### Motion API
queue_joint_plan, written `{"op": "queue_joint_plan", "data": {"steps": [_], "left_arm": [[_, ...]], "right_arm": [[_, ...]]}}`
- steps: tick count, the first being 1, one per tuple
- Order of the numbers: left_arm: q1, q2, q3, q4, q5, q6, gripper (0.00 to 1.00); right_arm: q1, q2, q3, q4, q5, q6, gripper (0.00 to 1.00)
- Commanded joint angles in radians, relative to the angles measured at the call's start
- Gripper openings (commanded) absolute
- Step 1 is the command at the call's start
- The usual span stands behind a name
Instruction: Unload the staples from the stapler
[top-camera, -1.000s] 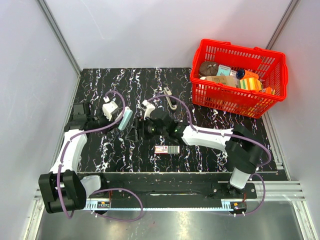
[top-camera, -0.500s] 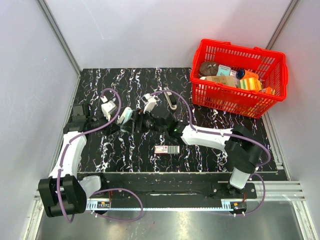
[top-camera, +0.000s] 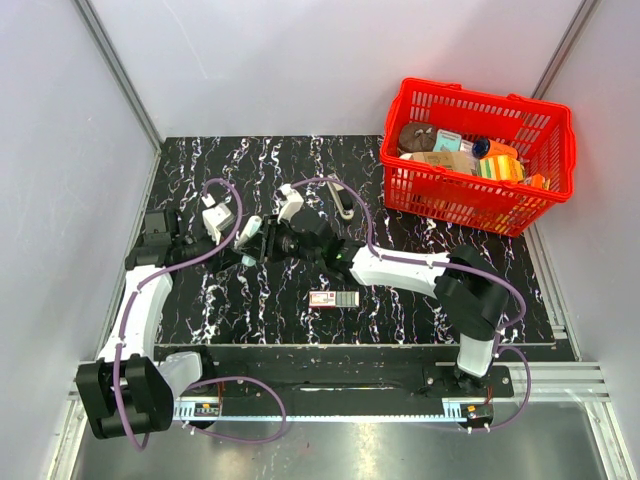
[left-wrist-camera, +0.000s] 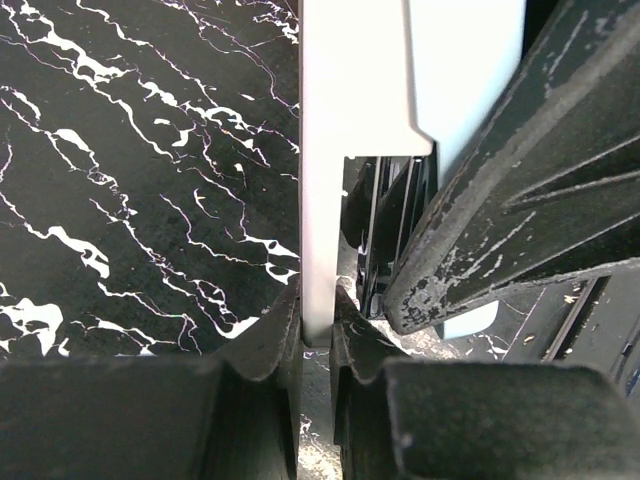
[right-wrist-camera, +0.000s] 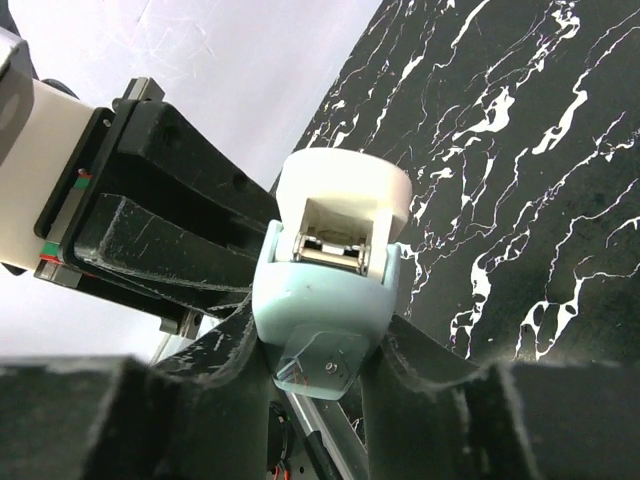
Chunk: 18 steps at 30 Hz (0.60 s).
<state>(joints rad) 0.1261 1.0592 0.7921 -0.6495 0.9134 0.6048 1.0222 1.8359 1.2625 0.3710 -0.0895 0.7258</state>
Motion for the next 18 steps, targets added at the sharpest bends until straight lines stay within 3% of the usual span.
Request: {"op": "queue_joint_plan", "data": {"steps": [1,5,9,18], "left_arm": [[0.004,-0.019,0.021,0.042,-0.004,0.046,0.00],[0.004,-0.011,0.007,0.143,-0.076,0.055,0.00],[0.003,0.004,0.002,0.208,-0.132,0.085,0.00],[0.001,-0.008,-0.034,0.329,-0.225,0.219,0.00]], "right_arm": [[0.007,-0.023,0.020,-0.023,-0.001,-0.002,0.27],[0.010,-0.035,0.002,-0.072,-0.062,-0.002,0.09],[0.013,-0.049,-0.028,-0.113,-0.117,-0.012,0.00],[0.064,-0.084,-0.020,-0.311,-0.173,-0.160,0.00]]}}
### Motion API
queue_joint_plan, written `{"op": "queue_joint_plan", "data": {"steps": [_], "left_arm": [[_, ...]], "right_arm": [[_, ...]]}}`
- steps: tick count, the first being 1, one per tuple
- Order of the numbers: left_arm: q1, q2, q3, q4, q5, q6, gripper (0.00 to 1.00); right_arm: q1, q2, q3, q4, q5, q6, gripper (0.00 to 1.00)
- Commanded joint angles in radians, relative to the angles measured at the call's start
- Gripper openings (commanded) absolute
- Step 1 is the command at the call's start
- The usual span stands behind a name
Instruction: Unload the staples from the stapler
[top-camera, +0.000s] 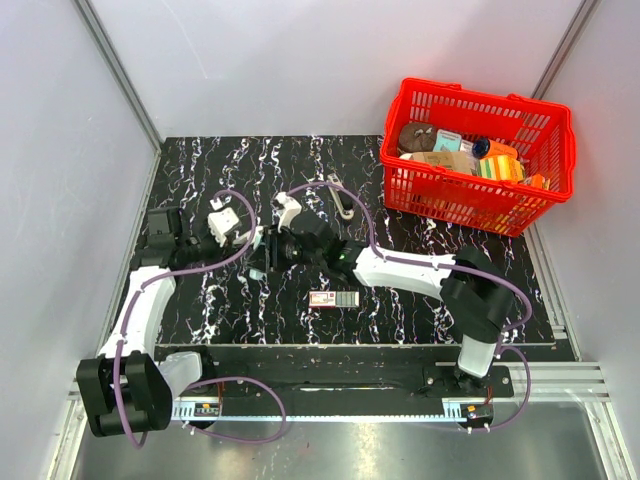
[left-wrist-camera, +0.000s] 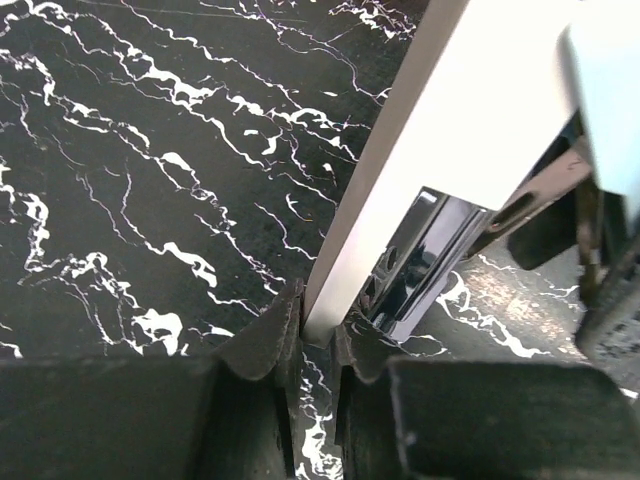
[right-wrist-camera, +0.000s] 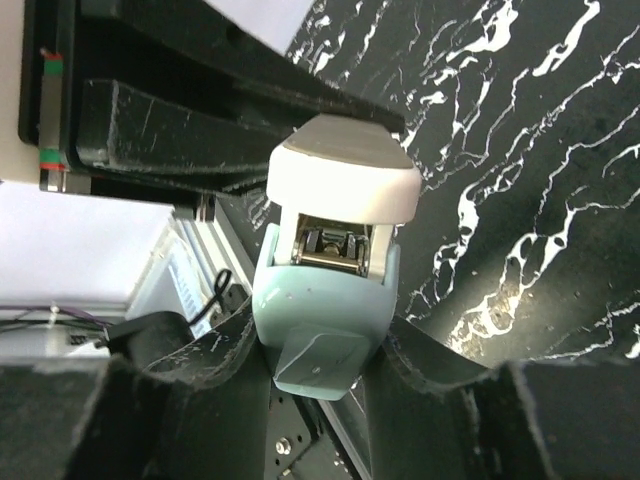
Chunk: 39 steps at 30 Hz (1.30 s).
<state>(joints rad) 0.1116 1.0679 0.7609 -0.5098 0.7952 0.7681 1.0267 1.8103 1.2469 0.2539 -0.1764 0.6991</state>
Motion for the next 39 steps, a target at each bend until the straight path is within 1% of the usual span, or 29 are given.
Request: {"op": "queue_joint_plan", "data": {"steps": [1,6,10,18,21,23,26,28,29,30,32,34,36,38,39], "left_arm": [[0.014,-0.020,-0.011,0.198,-0.113,0.074,0.00],[-0.004,-0.052,-0.047,0.263,-0.158,0.125,0.00],[-0.009,-0.091,-0.109,0.378,-0.194,0.151,0.00],[-0.027,-0.158,-0.212,0.550,-0.251,0.211,0.00],[-0.038,-0.155,-0.193,0.513,-0.241,0.198,0.00],[-0.044,-0.148,-0.170,0.433,-0.222,0.166,0.00],[-0.044,-0.149,-0.141,0.325,-0.147,0.096,0.02],[-0.044,-0.145,-0.114,0.199,-0.078,0.071,0.08],[-0.044,-0.141,-0.104,0.150,-0.051,0.057,0.15],[-0.046,-0.141,-0.094,0.107,-0.021,0.053,0.26],[-0.044,-0.144,-0.083,0.048,0.021,0.027,0.43],[-0.040,-0.154,-0.080,0.025,0.042,-0.006,0.51],[-0.027,-0.163,-0.069,0.024,0.059,-0.048,0.55],[-0.006,-0.152,-0.040,0.025,0.064,-0.096,0.61],[0.009,-0.138,-0.022,0.024,0.061,-0.124,0.67]], "right_arm": [[0.065,-0.060,0.000,-0.217,-0.089,-0.147,0.00],[0.095,-0.059,0.020,-0.318,-0.083,-0.205,0.00],[0.124,-0.057,0.019,-0.378,-0.063,-0.240,0.00],[0.148,-0.051,-0.001,-0.412,-0.034,-0.265,0.00],[0.148,-0.039,0.016,-0.406,-0.022,-0.263,0.00],[0.148,-0.032,0.034,-0.398,0.024,-0.254,0.00],[0.139,-0.032,0.080,-0.389,0.122,-0.247,0.00],[0.116,-0.025,0.129,-0.389,0.170,-0.219,0.00],[0.101,-0.019,0.144,-0.386,0.196,-0.199,0.00],[0.079,-0.013,0.163,-0.378,0.192,-0.176,0.00],[0.040,0.010,0.209,-0.370,0.155,-0.129,0.00],[0.006,0.050,0.267,-0.389,0.100,-0.099,0.00],[-0.010,0.110,0.362,-0.471,0.075,-0.099,0.00],[-0.014,0.188,0.466,-0.600,0.066,-0.111,0.00],[-0.014,0.214,0.509,-0.640,0.063,-0.116,0.00]]}}
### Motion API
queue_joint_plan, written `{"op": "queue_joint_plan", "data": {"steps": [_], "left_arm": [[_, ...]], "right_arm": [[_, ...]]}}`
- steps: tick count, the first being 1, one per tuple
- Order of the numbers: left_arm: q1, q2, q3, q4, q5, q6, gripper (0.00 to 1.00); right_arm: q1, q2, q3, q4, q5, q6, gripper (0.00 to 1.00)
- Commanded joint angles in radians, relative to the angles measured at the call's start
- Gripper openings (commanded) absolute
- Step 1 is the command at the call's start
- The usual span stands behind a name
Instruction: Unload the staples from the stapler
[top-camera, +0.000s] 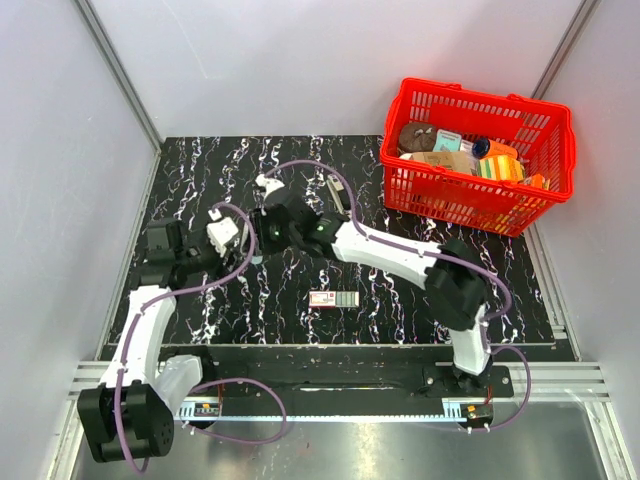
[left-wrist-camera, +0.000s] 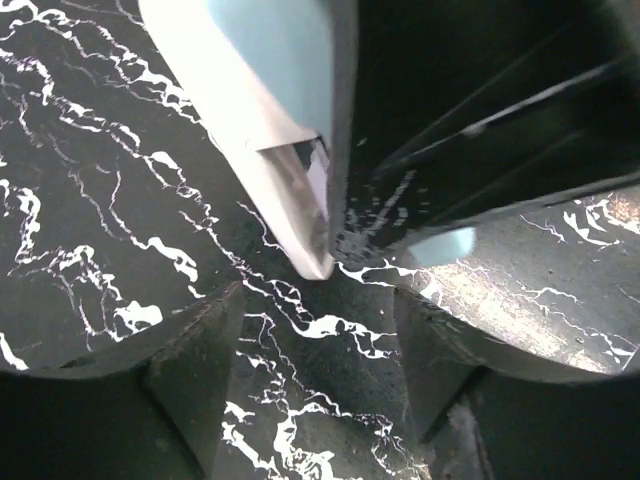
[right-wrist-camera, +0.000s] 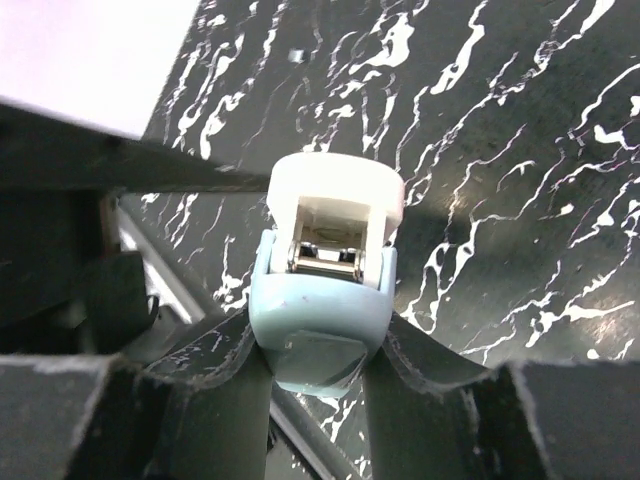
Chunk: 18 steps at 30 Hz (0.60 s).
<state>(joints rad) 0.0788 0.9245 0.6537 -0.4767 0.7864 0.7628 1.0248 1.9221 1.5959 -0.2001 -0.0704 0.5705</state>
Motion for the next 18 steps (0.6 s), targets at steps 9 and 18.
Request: {"op": "queue_joint_plan", "data": {"steps": [9,18], "left_arm": [[0.301,0.224,0.371,-0.204,0.241,-0.201,0.84],[0.337,0.160,0.304,-0.050,0.203,-0.324,0.87]], "right_arm": [[-0.028,0.228,0.300,-0.372,-0.055,0.005,0.00],[-0.031,0.507,0.657,-0.599,-0.097,0.002,0.00]]}}
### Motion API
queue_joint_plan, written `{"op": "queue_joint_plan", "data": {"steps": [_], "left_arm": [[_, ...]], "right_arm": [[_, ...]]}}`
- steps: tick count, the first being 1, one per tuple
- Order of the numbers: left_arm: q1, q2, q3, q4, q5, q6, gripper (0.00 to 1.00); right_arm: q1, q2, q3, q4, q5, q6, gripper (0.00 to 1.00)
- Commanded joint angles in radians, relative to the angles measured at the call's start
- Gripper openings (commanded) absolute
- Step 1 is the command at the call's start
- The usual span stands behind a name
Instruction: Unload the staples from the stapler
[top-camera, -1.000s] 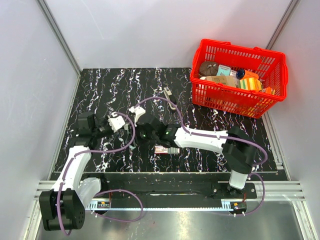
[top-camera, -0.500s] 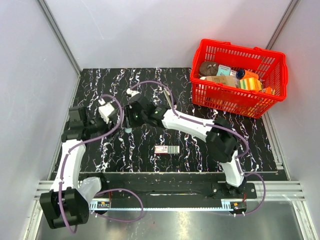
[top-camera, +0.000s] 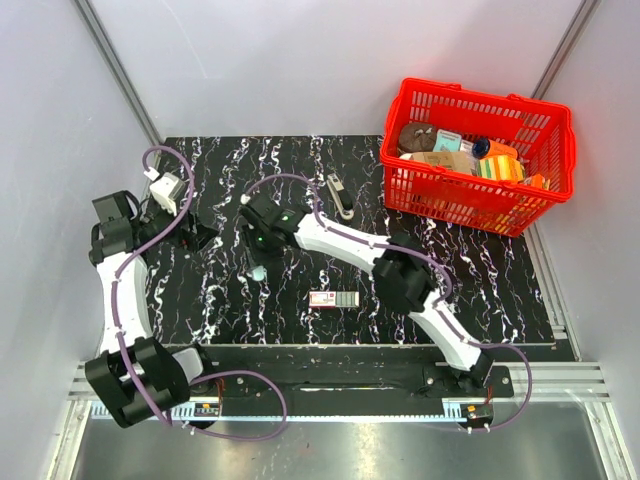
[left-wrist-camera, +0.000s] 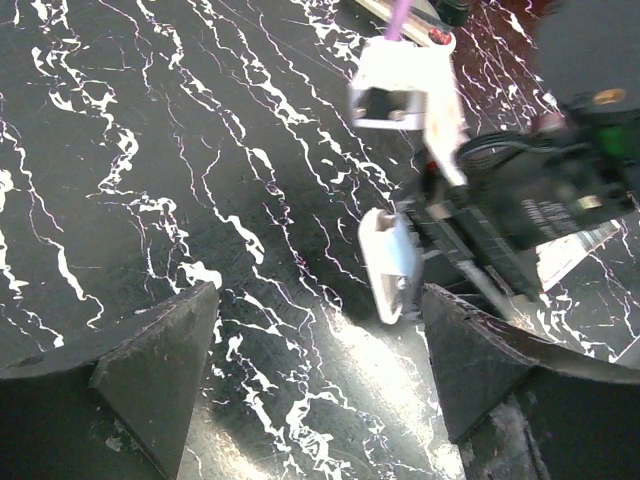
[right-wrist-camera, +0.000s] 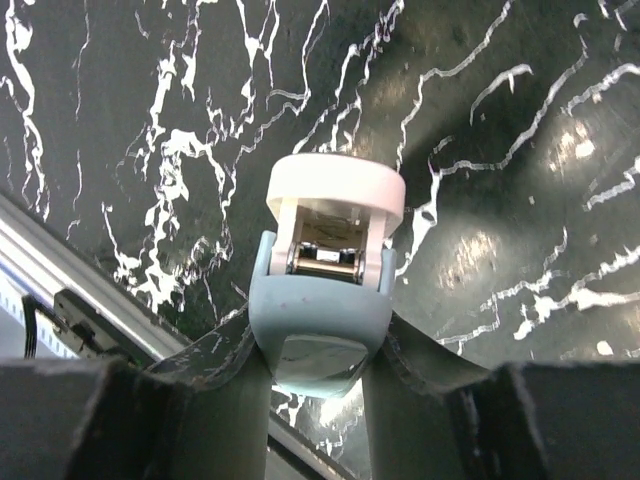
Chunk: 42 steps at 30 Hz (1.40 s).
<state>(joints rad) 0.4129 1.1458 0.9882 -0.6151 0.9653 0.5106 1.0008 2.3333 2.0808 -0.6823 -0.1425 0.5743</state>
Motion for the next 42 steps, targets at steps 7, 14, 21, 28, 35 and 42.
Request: {"op": "queue_joint_plan", "data": {"steps": [7,14,21,28,35,42], "left_arm": [[0.003,-0.072,-0.054,0.092,-0.002,-0.080,0.87],[0.003,-0.087,-0.075,0.092,-0.004,-0.067,0.88],[0.001,-0.069,-0.079,0.098,-0.008,-0.070,0.88],[-0.002,-0.072,-0.092,0.100,-0.027,-0.055,0.89],[-0.003,-0.072,-0.095,0.107,-0.036,-0.052,0.89],[-0.003,-0.089,-0.100,0.112,-0.048,-0.046,0.89]], "right_arm": [[-0.033,0.386,0.577,-0.283,-0.054,0.028,0.05],[-0.051,0.391,0.527,-0.186,-0.109,0.064,0.37],[-0.054,0.336,0.525,-0.143,-0.134,0.056,0.80],[-0.067,0.262,0.492,-0.178,-0.105,0.027,0.84],[-0.067,0.230,0.475,-0.238,-0.057,-0.007,0.81],[-0.053,0.254,0.496,-0.197,-0.111,0.018,0.79]]}}
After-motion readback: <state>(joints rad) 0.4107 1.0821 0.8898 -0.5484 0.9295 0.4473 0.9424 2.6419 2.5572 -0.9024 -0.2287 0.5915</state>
